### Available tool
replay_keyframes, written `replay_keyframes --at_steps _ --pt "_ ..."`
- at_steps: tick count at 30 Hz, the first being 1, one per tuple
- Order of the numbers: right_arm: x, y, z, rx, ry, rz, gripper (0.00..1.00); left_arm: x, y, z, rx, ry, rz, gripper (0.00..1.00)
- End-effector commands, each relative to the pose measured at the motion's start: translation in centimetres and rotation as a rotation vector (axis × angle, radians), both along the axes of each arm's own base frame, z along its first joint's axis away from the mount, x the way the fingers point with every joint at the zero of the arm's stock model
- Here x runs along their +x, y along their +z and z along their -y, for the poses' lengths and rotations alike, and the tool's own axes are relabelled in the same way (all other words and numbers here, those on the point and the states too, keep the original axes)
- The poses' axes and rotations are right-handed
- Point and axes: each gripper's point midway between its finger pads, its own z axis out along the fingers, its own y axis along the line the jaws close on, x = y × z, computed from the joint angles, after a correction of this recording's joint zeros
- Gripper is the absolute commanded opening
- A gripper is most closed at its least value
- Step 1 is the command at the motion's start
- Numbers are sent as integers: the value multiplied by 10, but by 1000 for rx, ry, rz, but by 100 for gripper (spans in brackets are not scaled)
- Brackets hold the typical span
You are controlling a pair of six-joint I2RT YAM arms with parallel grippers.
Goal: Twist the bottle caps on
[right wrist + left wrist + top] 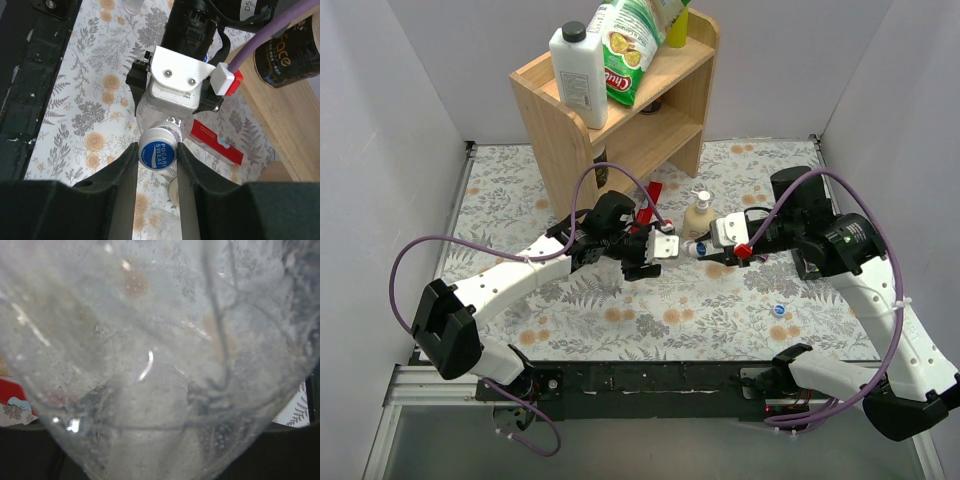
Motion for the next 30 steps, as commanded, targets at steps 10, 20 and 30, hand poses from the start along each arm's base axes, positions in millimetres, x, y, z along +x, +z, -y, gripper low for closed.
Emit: replay_keyframes --at_steps 10,20,30 --pt "12 -14 3 -77 -42 -11 7 -12 39 13 -167 -71 74 0" --pt "7 -20 5 -144 -19 -22 6 -16 34 16 -204 -74 58 0" --pt "8 -25 1 -204 -19 4 6 -17 36 19 -236 -79 56 0"
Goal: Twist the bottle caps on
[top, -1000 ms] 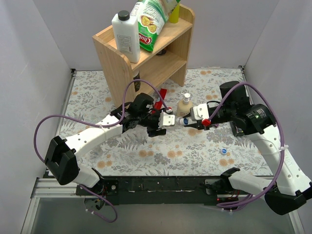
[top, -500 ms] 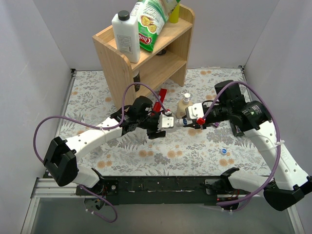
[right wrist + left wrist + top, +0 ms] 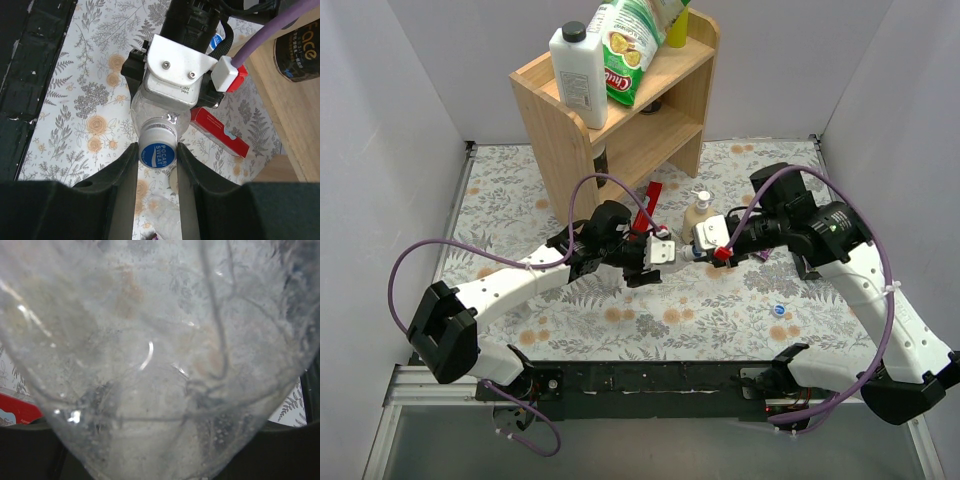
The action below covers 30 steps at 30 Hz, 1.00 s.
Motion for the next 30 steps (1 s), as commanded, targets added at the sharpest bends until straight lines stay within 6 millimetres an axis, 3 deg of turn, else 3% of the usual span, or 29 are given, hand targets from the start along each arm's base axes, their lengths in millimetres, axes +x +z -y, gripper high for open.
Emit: replay_keyframes --at_steps 1,16,25,30 --pt "1 -9 5 -81 -27 -2 6 -10 49 13 -160 -74 78 0" --pt "5 -13 2 -111 -65 25 1 -9 61 18 -219 -41 52 0" --pt "-5 -30 -3 -136 -68 -127 3 -6 73 18 -294 -46 150 0" --pt "-1 -37 -4 -134 -108 -152 4 -3 84 20 -335 -31 175 0"
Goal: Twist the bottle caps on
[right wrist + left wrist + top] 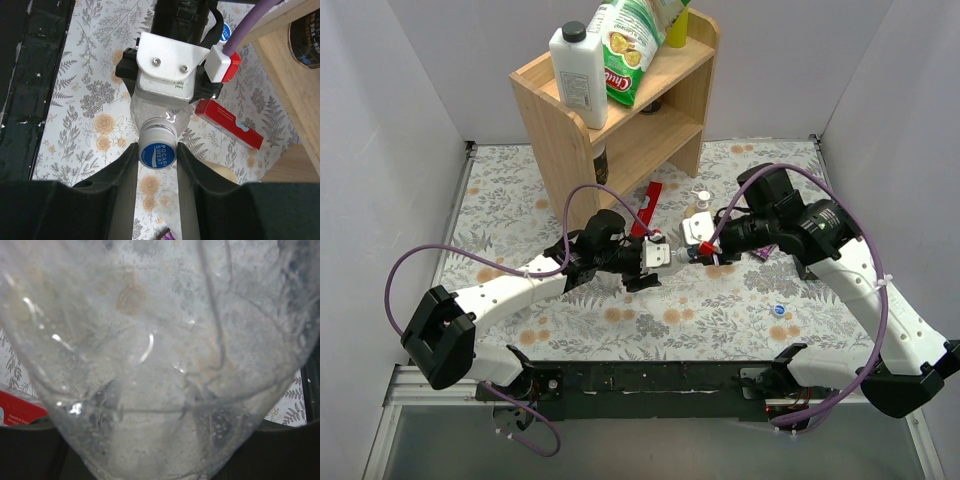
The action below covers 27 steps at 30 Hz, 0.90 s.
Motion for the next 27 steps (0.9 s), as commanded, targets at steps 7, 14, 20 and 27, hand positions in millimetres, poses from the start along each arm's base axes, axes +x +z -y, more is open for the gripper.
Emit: replay_keyframes --at_steps 7,14,20,27 --pt "8 -27 2 -74 -190 -195 4 7 105 26 -308 -33 197 0" --pt "4 -38 -8 -98 -365 -475 4 24 115 26 -369 54 247 0" --pt "2 -47 -7 -98 -510 -643 1 33 118 27 -407 112 267 0" --pt "31 -40 -1 -72 -667 -673 1 33 113 26 -400 135 222 0"
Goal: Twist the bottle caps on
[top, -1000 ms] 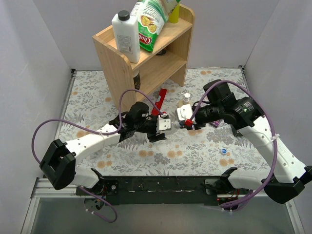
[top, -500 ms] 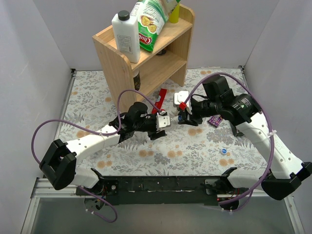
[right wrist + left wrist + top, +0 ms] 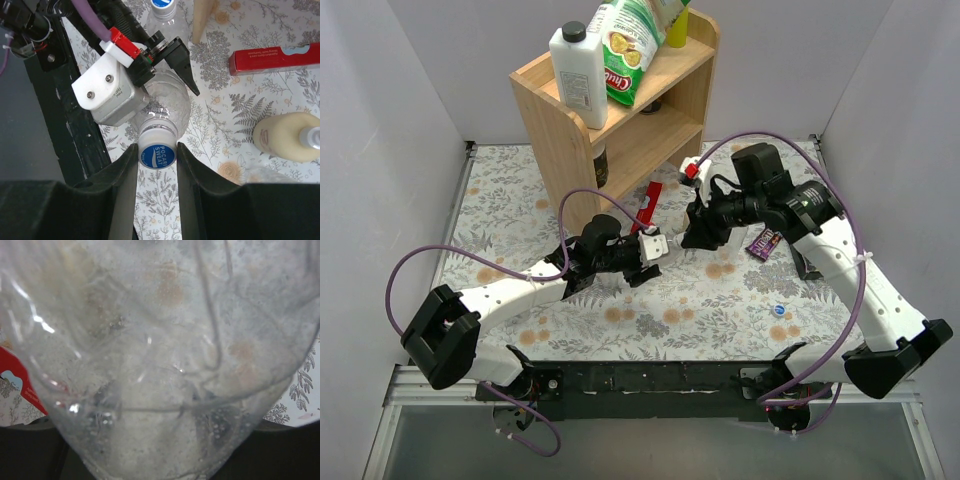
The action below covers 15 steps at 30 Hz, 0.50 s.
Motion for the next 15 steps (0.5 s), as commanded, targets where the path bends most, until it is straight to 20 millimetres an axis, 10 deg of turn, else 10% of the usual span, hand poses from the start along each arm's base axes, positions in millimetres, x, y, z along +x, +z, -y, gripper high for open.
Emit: replay_keyframes --at_steps 1,10,15 --pt "-2 -32 6 -107 -95 -189 1 5 117 28 -314 -45 222 0" --pt "2 -25 9 -113 -98 -150 6 4 105 30 -281 -54 185 0" --pt "11 -14 15 -141 -103 -76 32 -1 85 30 -256 -54 118 0"
